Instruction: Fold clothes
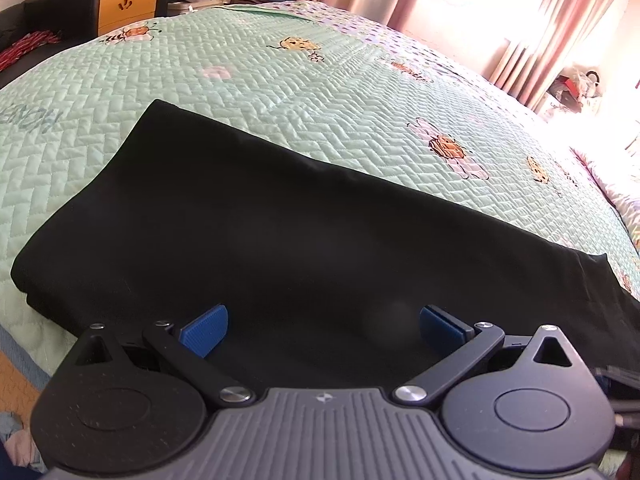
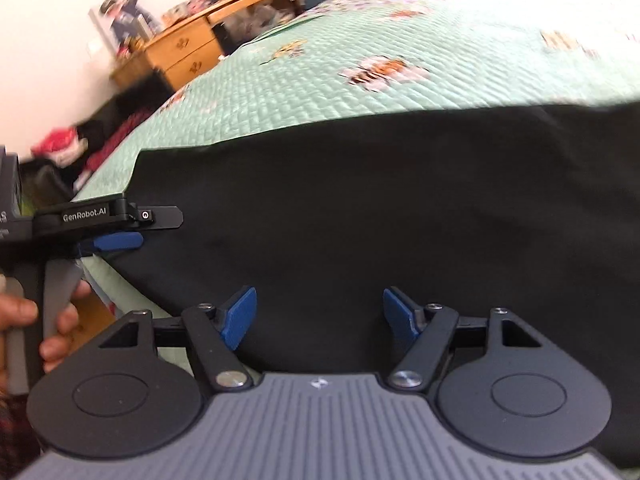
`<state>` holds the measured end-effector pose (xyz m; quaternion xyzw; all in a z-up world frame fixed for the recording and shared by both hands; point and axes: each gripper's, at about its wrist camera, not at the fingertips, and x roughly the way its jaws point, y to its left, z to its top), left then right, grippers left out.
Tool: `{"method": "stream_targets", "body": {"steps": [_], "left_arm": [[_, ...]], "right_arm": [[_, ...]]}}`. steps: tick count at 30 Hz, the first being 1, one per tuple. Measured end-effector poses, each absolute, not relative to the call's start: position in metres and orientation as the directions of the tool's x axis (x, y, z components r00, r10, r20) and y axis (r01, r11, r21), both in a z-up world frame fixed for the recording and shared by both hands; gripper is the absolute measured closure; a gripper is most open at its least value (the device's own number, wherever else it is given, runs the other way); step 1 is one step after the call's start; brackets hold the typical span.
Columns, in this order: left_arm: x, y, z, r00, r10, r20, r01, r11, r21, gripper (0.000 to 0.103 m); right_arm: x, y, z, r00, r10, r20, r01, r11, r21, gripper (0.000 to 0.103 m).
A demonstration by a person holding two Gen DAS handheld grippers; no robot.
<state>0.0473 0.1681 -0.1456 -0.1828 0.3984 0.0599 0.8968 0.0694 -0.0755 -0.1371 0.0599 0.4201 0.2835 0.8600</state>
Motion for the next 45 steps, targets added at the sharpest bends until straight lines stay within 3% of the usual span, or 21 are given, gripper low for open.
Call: {"method": "stream_targets", "body": {"steps": [4, 6, 21, 26, 29, 39, 42, 45], "left_arm": [[0.047, 0.172, -0.147, 0.681, -0.050, -0.731, -0.234, 0.931, -0.282, 0.001], [0.046, 0.174, -0.147, 0.683, -0.061, -0.728, -0.225, 0.931, -0.289, 0.001], [0.042, 0.179, -0.153, 0.703, -0.100, -0.704, -0.179, 0.933, -0.311, 0.001], [0.041, 0.178, -0.153, 0.702, -0.105, -0.704, -0.175, 0.933, -0.314, 0.001], [0.037, 0.179, -0.151, 0.714, -0.110, -0.692, -0.173, 0.930, -0.326, 0.001], [-0.053, 0.219, -0.159, 0.911, -0.016, -0.411, -0.300, 0.657, -0.692, 0.001], [-0.062, 0.226, -0.170, 0.922, 0.006, -0.387, -0.305, 0.628, -0.716, 0.001], [-0.063, 0.230, -0.179, 0.907, 0.047, -0.418, -0.360, 0.600, -0.714, 0.001]], "right_arm": [[0.081, -0.052, -0.134, 0.491, 0.524, -0.695, -0.475, 0.830, 0.290, 0.054], [0.094, -0.034, -0.134, 0.490, 0.522, -0.698, -0.503, 0.824, 0.262, 0.057], [0.185, 0.066, -0.130, 0.571, 0.463, -0.678, -0.479, 0.859, 0.183, 0.057], [0.164, 0.098, -0.120, 0.470, 0.588, -0.658, -0.619, 0.751, 0.229, 0.057], [0.176, 0.103, -0.137, 0.436, 0.565, -0.701, -0.582, 0.771, 0.259, 0.059], [0.136, 0.029, -0.124, 0.456, 0.607, -0.651, -0.494, 0.781, 0.383, 0.057], [0.119, -0.002, -0.121, 0.473, 0.608, -0.638, -0.463, 0.787, 0.407, 0.057], [0.103, -0.026, -0.120, 0.493, 0.588, -0.641, -0.445, 0.804, 0.395, 0.057]]}}
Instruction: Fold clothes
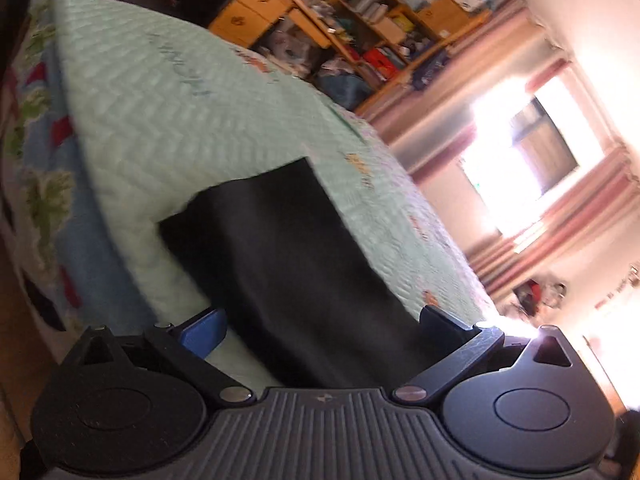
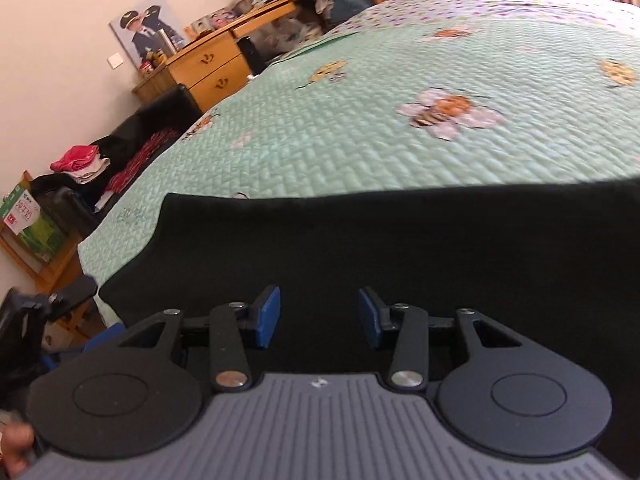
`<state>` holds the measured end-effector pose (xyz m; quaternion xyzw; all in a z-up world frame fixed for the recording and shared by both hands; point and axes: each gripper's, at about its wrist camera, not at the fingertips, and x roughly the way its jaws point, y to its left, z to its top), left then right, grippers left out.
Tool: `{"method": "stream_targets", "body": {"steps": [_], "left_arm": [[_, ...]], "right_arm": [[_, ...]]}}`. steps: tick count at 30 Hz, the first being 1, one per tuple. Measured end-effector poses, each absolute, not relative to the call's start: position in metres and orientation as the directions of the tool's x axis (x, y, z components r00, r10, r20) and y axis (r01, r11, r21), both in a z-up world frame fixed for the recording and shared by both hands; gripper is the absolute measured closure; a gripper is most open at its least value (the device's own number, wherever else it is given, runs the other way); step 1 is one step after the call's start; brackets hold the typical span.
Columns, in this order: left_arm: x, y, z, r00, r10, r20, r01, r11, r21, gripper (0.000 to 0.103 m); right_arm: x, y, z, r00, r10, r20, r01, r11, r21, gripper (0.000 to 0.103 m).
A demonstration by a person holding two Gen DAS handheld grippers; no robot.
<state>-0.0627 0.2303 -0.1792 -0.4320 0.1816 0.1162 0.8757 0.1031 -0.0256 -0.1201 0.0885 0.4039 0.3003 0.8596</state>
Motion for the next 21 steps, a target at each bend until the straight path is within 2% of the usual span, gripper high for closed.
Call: {"method": "stream_targets", "body": {"steps": [10, 21], "left_arm": [[-0.058, 0.253, -0.198, 0.898, 0.076, -0.433, -0.413, 0.480, -0.774, 0.001], [-0.042, 0.277, -0.204, 0.941, 0.074, -0.331, -0.333, 0.388, -0.859, 0.001]], "right_arm": [[0.088, -0.043, -0.126, 0.496, 0.570, -0.655, -0.422, 0.817, 0.392, 0.056], [0.085, -0.046, -0.127, 0.507, 0.559, -0.656, -0.398, 0.827, 0.398, 0.054]]}}
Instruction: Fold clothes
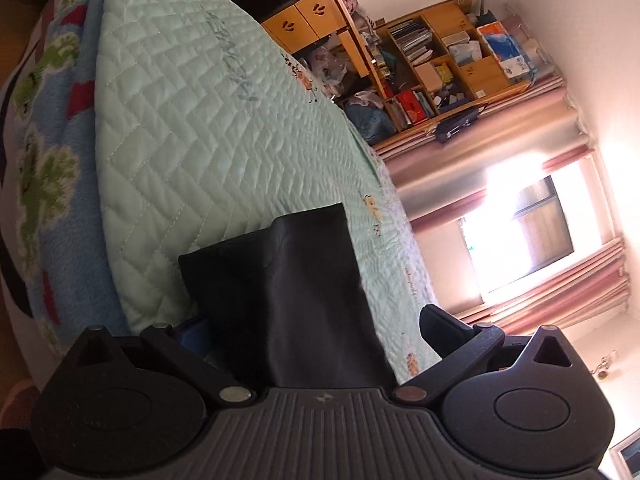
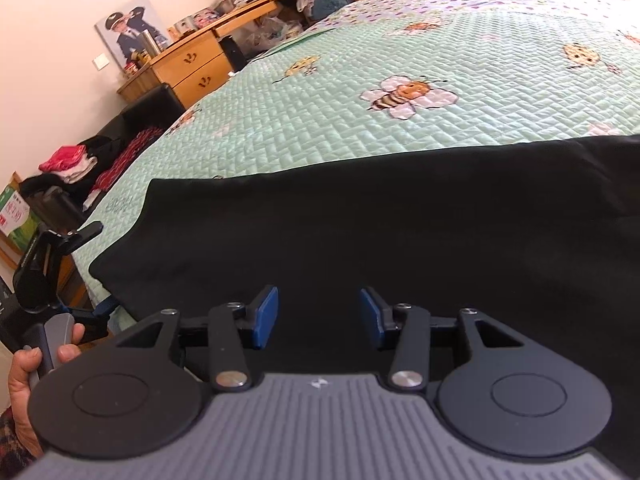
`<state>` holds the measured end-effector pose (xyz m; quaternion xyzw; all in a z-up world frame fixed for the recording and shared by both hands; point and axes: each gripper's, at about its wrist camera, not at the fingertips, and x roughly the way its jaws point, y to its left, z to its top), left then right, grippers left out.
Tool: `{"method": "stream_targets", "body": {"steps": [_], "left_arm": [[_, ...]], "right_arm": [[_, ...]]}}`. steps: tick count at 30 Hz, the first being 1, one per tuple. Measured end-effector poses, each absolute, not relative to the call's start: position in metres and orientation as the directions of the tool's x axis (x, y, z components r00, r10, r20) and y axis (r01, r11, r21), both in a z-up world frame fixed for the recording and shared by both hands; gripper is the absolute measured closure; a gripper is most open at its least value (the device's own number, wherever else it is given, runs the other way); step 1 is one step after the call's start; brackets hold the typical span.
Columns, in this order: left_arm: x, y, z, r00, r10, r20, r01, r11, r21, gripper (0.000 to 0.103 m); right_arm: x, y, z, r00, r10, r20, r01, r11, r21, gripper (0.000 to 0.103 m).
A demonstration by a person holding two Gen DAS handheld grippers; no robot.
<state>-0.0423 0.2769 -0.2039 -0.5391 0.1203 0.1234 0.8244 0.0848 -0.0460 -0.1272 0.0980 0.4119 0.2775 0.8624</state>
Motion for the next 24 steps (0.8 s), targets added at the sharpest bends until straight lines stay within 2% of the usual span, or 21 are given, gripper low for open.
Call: {"method": "stream_targets", "body": {"steps": [4, 9, 12, 14, 15, 16, 17, 18, 24], "left_arm": [[-0.036, 0.278, -0.205, 0.951, 0.064, -0.302, -0.302, 0.398, -0.866, 0.001], [-0.018, 0.278, -0.203, 0.944, 0.043, -0.327, -0.311, 0.450, -0.837, 0.001], [-0.018, 0.277, -0.200, 0.936, 0.054, -0.347, -0.331, 0.467, -0.820, 0.018], [-0.019, 0.277, -0.198, 0.927, 0.060, -0.369, -0.352, 0.473, -0.807, 0.043], [-0.019, 0.278, -0.198, 0.922, 0.062, -0.382, -0.364, 0.475, -0.801, 0.050], [-0.018, 0.278, -0.197, 0.914, 0.064, -0.401, -0.380, 0.478, -0.792, 0.066], [-0.017, 0.278, -0.196, 0.906, 0.065, -0.419, -0.396, 0.481, -0.782, 0.087], [-0.018, 0.279, -0.195, 0.898, 0.067, -0.435, -0.410, 0.484, -0.773, 0.092], [-0.016, 0.274, -0.170, 0.899, 0.065, -0.433, -0.398, 0.532, -0.747, 0.093]], "right_arm": [[0.085, -0.051, -0.127, 0.513, 0.556, -0.654, -0.391, 0.829, 0.399, 0.052], [0.085, -0.052, -0.128, 0.508, 0.557, -0.657, -0.395, 0.828, 0.398, 0.051], [0.083, -0.056, -0.124, 0.520, 0.553, -0.650, -0.395, 0.831, 0.391, 0.050], [0.081, -0.061, -0.122, 0.532, 0.549, -0.645, -0.390, 0.835, 0.388, 0.050], [0.080, -0.064, -0.120, 0.537, 0.547, -0.642, -0.388, 0.836, 0.388, 0.050], [0.078, -0.068, -0.118, 0.542, 0.546, -0.639, -0.385, 0.837, 0.389, 0.050], [0.076, -0.071, -0.116, 0.547, 0.545, -0.635, -0.383, 0.838, 0.389, 0.050], [0.075, -0.074, -0.115, 0.552, 0.544, -0.632, -0.381, 0.839, 0.390, 0.050], [0.055, -0.113, -0.106, 0.608, 0.508, -0.610, -0.344, 0.861, 0.375, 0.050]]}}
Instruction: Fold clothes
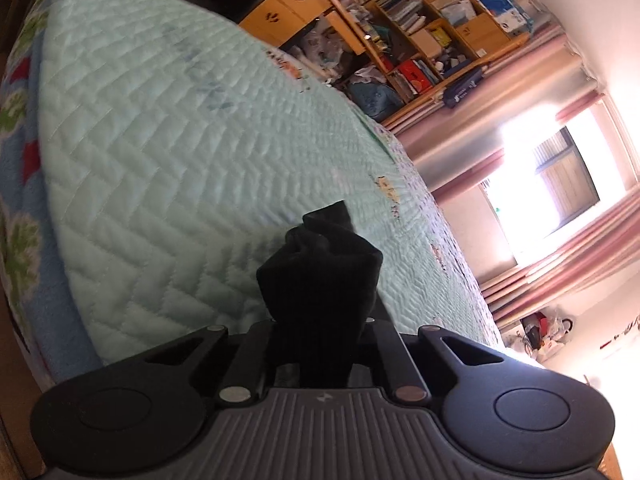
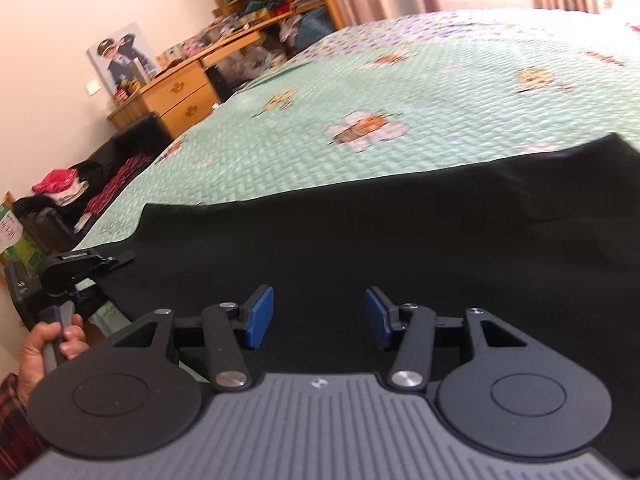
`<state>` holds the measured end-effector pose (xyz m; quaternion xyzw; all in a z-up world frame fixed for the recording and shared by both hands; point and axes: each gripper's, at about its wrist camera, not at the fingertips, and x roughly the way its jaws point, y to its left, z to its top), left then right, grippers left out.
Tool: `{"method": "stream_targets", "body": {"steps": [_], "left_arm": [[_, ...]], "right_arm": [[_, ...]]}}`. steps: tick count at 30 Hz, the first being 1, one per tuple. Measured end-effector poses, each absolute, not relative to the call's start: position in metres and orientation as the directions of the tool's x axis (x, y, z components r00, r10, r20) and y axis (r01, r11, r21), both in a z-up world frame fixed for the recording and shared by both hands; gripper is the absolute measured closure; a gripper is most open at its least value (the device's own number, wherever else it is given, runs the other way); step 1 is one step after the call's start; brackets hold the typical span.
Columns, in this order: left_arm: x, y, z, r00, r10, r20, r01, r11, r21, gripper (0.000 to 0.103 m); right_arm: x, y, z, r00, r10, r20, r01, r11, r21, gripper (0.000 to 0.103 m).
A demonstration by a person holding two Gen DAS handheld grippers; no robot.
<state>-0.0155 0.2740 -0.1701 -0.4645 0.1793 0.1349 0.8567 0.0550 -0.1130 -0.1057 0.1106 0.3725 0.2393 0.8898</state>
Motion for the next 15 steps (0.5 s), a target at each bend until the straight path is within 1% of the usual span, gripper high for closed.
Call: {"method": "stream_targets", "body": {"steps": [3, 7, 10, 15], "left_arm": [[-0.009, 0.267, -0.149, 0.911, 0.050, -0.408, -0.366, 0.555, -0.747, 0.093], [0.007, 0.240, -0.107, 0.925, 0.034, -0.378, -0.311, 0.640, -0.702, 0.093], [0.016, 0.202, -0.072, 0.941, -0.001, -0.337, -0.231, 0.727, -0.647, 0.093], [0.046, 0.104, -0.021, 0.945, -0.145, -0.295, -0.032, 0.852, -0.523, 0.093]], "right_arm": [[0.041, -0.150, -0.106, 0.653, 0.463, -0.599, -0.267, 0.881, 0.390, 0.050], [0.021, -0.205, -0.108, 0.710, 0.389, -0.587, -0.149, 0.898, 0.414, 0.050], [0.004, -0.240, -0.114, 0.745, 0.346, -0.570, -0.082, 0.896, 0.437, 0.050], [-0.019, -0.291, -0.133, 0.785, 0.312, -0.535, -0.002, 0.865, 0.502, 0.050]]}}
